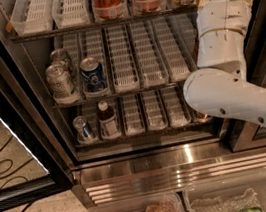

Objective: Pick redbull can from top shelf of fridge

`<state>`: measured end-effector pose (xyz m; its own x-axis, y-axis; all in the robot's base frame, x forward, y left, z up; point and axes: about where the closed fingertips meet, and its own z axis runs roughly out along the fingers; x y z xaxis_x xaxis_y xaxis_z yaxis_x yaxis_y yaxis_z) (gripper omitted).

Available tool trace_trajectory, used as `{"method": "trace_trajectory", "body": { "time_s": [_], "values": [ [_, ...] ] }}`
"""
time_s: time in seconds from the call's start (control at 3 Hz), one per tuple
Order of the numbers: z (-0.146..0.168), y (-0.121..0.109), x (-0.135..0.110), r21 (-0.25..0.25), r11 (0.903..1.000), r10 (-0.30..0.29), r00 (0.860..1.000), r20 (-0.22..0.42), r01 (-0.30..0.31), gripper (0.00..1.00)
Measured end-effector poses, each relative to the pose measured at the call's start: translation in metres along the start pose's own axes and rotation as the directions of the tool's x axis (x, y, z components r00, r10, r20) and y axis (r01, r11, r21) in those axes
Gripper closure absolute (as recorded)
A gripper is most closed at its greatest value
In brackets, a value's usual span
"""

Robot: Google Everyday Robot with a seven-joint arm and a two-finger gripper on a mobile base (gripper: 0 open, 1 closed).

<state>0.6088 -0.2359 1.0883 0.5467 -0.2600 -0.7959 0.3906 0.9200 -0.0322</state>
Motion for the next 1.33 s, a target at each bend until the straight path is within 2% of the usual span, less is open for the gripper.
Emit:
{"method": "trace_trajectory", "body": {
  "time_s": [0.67,1.0,1.33],
  "values": [
    [0.0,0.0,-0.0001,0.0,1.0,0.0,1.0,0.0,0.0,0.34],
    [0.0005,-0.0003,-0.0005,0.002,1.0,0.0,1.0,0.0,0.0,0.49],
    [0.0005,-0.0004,-0.0005,0.002,1.0,-0.001,1.0,0.0,0.001,0.48]
  ]
}}
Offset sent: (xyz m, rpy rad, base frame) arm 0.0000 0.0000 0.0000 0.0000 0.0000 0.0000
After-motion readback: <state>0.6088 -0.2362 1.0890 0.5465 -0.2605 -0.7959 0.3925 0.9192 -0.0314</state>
